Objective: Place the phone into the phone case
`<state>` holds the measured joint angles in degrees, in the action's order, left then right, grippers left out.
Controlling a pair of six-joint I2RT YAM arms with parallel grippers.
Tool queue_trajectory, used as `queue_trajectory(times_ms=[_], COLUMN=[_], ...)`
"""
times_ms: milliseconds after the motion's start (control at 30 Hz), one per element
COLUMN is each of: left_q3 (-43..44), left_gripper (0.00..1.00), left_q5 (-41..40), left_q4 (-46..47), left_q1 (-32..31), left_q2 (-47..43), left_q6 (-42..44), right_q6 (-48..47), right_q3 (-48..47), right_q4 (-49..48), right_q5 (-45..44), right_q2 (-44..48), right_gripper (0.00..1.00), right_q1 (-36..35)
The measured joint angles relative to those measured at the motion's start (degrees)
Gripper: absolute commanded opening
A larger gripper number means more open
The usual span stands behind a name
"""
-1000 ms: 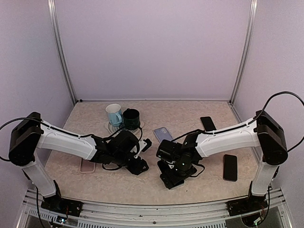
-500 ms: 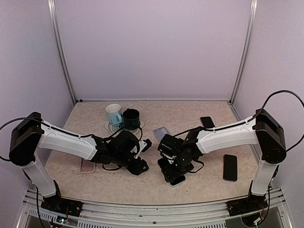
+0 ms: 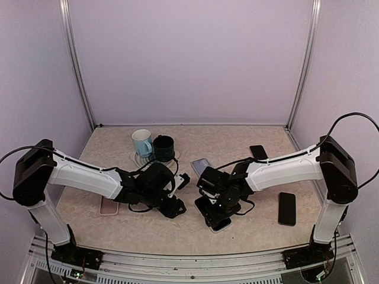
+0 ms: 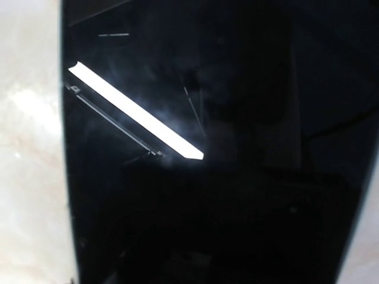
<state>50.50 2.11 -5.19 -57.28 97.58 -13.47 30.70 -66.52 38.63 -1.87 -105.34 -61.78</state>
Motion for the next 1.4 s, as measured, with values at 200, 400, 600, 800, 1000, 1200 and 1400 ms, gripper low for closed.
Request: queue_trajectory(times_ms=[200,400,600,800,1000,1200,1400], left_q3=[0.79,1.33,5.09,8.09,9.64,9.9,10.99], left_gripper=[0.55,0.55,0.55,0.54,0.54,0.54,0.54], left_q5=[0.31,0.7,0.9,0.83,0.59,0.39,-0.04], left_q4=[0.22,0.15,-0.22,-0.87,-1.95,-2.54,-3.61], left_q1=[0.22,0.35,0.13,-1.53,-3.21,-3.52,-3.52], left_q2=[0.44,1.29,3.37,6.23,8.5,8.92,10.38], left_q6=[0.02,0.02,0.02,0.09,0.28,0.28,0.48], right_q6=[-1.27,-2.93,-4.31,-3.63,-2.45,0.31,1.68], right_q3=[0.46,2.23,9.03,15.06,19.54,19.82,17.53], right_q4=[-0.37,0.42,-2.64,-5.66,-10.05,-11.34,-8.22], right_q5=[1.16,2.38,8.83,13.88,17.94,16.98,11.41], right_q2=[0.17,3.82,16.24,17.77,15.76,14.51,12.85], right_gripper=[0.98,0.87,0.43,0.29,0.1,0.09,0.24], right_q1=[-0.11,0.37,7.98,11.28,11.26,9.64,7.74])
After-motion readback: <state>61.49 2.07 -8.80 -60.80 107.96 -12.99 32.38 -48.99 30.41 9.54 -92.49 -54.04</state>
